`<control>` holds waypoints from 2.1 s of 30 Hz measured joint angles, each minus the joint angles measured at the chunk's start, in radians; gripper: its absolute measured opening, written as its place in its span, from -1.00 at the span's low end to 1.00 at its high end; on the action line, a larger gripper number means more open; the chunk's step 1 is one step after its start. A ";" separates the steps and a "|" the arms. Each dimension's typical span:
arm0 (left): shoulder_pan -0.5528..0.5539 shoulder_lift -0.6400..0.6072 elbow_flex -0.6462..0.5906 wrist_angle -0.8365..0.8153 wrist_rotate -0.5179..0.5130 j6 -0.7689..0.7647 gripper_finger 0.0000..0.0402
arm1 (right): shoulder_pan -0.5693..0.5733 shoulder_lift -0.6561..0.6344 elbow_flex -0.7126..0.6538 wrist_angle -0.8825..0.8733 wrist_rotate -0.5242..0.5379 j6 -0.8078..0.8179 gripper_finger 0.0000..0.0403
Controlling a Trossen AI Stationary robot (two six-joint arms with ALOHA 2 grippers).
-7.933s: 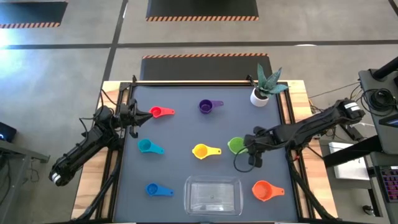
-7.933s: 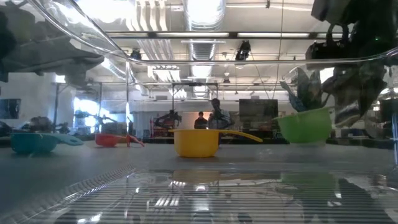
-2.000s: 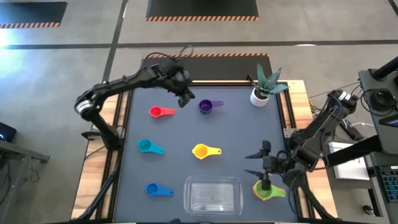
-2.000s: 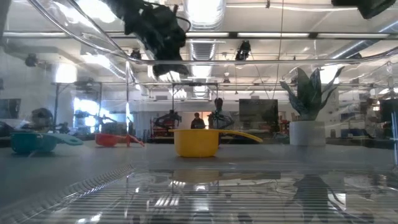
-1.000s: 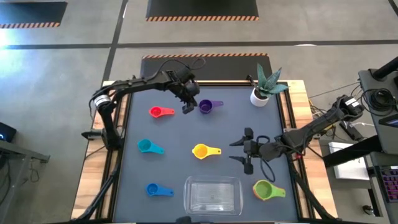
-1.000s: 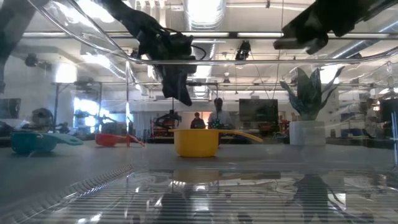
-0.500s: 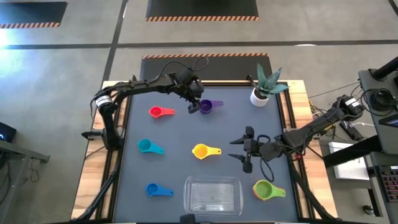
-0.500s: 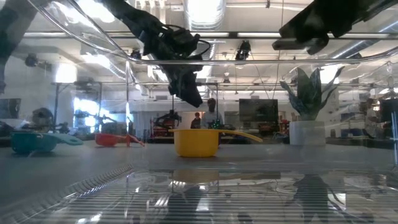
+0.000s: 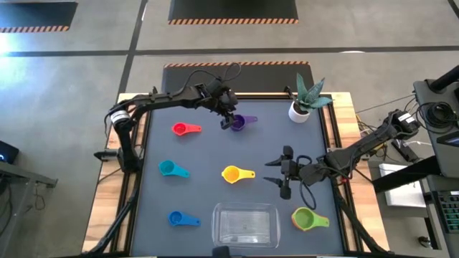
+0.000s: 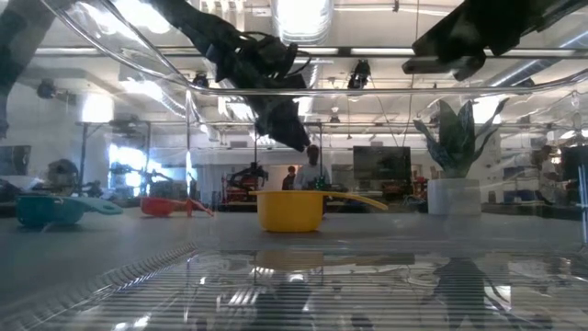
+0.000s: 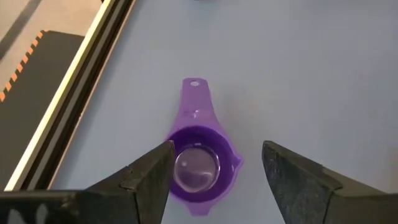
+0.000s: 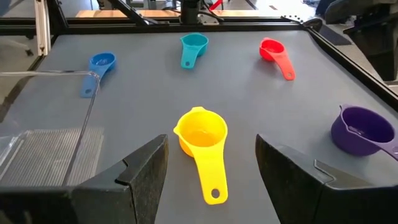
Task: Nest measuring cups in basket
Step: Stack the violet measuring cup on top of the green measuring cup
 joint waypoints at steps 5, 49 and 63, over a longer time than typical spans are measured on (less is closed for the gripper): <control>-0.008 0.040 0.000 0.023 0.010 -0.009 0.13 | 0.000 0.000 0.000 -0.003 0.007 -0.001 0.15; -0.109 0.295 0.373 -0.562 -0.056 0.293 0.05 | 0.000 0.000 -0.002 -0.080 0.023 0.059 0.15; -0.169 0.295 0.266 -0.413 -0.265 0.335 0.05 | 0.000 0.000 -0.002 -0.081 0.023 0.067 0.15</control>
